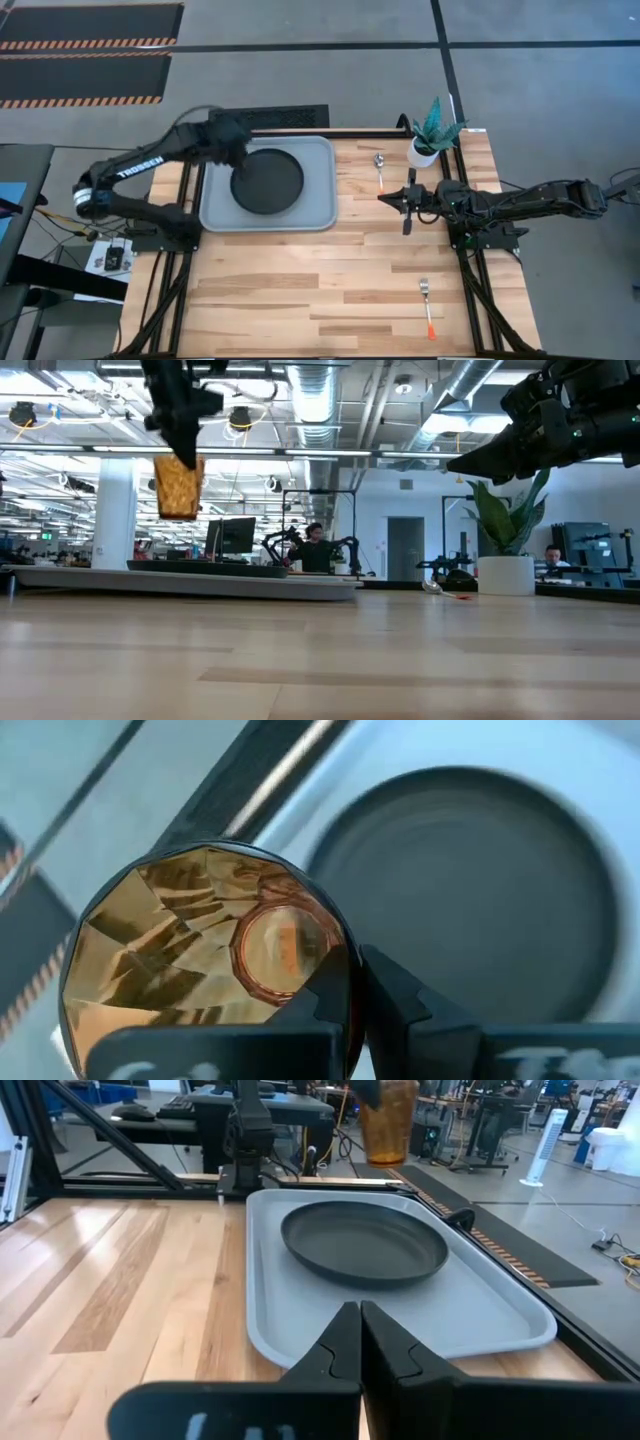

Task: Pick and place plate/cup/fork/spoon on tray
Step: Put the brown glass on the gray serving tray to the top left of the black plate

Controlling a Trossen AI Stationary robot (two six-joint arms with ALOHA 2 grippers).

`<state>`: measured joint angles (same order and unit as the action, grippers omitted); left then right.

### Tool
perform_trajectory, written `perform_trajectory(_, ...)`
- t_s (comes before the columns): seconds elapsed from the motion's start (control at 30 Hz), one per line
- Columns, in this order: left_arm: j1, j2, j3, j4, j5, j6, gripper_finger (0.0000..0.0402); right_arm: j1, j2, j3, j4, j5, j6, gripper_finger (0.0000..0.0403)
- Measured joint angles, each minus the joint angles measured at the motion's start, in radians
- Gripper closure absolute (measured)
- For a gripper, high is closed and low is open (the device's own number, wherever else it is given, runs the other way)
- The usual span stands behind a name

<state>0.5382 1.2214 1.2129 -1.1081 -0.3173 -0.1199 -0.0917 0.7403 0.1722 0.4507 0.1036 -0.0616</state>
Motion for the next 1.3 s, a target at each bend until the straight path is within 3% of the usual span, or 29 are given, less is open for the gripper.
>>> perform_trajectory(0.2,0.286,0.057,-0.047,0.121,0.128,0.113,0.0401,0.0,0.0,0.0,0.0,0.0,0.0,0.0391)
perform_trajectory(0.37,0.409,0.111,-0.079,0.179,0.158,0.123,0.0401,0.0,0.0,0.0,0.0,0.0,0.001,0.0391)
perform_trajectory(0.9,0.482,0.236,-0.125,0.275,0.229,0.095,0.0401,0.0,0.0,0.0,-0.001,0.001,0.008,0.0391)
perform_trajectory(1.3,0.49,0.251,-0.125,0.263,0.296,0.075,0.0401,0.0,0.0,0.0,-0.001,0.001,0.008,0.0391)
